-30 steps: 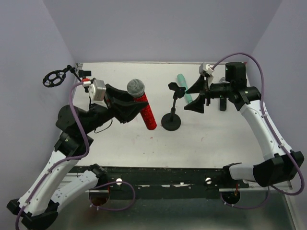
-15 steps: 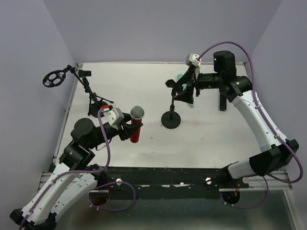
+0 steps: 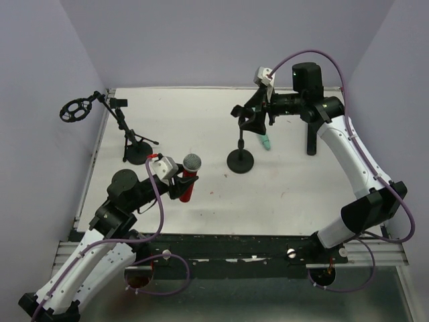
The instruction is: Attach the microphones to the stand
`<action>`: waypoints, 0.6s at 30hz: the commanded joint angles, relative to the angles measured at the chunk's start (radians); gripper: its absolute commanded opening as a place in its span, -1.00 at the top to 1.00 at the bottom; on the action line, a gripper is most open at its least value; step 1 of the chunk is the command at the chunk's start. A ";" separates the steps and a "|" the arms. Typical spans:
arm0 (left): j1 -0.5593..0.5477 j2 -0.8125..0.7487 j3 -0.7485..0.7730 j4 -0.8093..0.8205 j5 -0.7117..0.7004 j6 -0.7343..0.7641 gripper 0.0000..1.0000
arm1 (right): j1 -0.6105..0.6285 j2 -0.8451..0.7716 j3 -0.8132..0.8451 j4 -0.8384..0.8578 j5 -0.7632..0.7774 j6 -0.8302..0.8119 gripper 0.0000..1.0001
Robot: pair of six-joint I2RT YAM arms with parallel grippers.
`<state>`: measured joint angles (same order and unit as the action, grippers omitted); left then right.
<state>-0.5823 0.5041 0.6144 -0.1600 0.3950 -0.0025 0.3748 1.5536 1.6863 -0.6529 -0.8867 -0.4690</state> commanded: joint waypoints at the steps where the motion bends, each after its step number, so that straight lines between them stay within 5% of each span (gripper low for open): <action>1: 0.009 -0.030 -0.015 0.051 -0.016 0.029 1.00 | 0.012 0.029 0.030 -0.063 0.043 -0.071 -0.79; 18: 0.016 -0.039 -0.018 0.050 -0.007 0.015 1.00 | 0.010 -0.064 0.050 -0.079 0.221 -0.082 -0.87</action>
<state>-0.5747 0.4793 0.5980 -0.1581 0.3935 0.0078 0.3805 1.5127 1.6897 -0.6910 -0.7086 -0.5362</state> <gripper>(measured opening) 0.494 0.932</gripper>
